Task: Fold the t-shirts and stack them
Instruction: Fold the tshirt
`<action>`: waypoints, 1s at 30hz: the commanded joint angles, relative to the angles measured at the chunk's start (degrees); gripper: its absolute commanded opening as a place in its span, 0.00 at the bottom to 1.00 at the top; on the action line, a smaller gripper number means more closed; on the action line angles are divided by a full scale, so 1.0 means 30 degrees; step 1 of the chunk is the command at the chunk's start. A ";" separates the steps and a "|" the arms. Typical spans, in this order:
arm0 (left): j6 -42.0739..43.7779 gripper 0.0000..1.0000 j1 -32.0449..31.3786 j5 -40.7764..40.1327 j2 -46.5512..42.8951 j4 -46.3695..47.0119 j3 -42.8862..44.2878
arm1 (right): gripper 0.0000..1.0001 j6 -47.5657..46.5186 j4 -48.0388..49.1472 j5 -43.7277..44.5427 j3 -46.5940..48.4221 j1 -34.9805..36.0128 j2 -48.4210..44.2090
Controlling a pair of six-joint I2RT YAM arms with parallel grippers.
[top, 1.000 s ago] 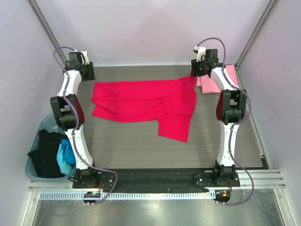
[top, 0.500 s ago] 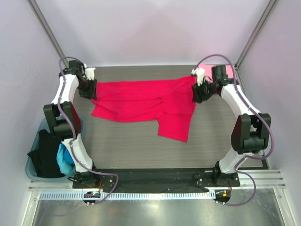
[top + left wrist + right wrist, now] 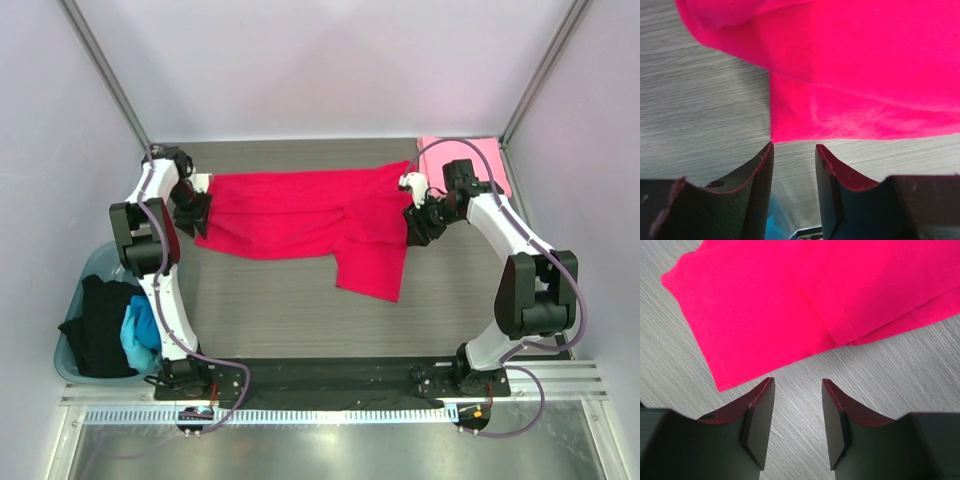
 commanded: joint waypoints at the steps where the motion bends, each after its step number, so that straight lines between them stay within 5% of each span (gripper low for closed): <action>1: 0.0058 0.40 -0.0105 -0.0962 -0.0210 -0.0277 0.0476 | 0.48 -0.0534 0.0101 -0.0658 0.0412 -0.0003 -0.0662; 15: -0.0030 0.39 -0.0105 -0.1577 0.1837 -0.0130 0.1032 | 0.49 -0.2876 -0.1979 -0.0336 -0.0143 0.0231 -0.1423; 18: -0.0030 0.31 -0.0076 -0.1607 0.2131 -0.0099 0.1003 | 0.49 -0.3638 -0.2418 -0.0219 -0.0407 0.0435 -0.1804; 19: -0.0030 0.14 -0.0076 -0.1433 0.2103 -0.0071 0.0887 | 0.49 -0.3930 -0.2622 -0.0160 -0.0495 0.0581 -0.2008; 21: 0.0057 0.00 -0.0076 -0.1315 0.1870 -0.0100 0.0565 | 0.49 -0.4925 -0.2800 0.0160 -0.1109 0.0757 -0.2243; 30: 0.0087 0.00 -0.0135 -0.0670 0.0434 0.0018 -0.1310 | 0.55 -1.0871 -0.3885 0.0132 -0.4883 0.1664 -0.4700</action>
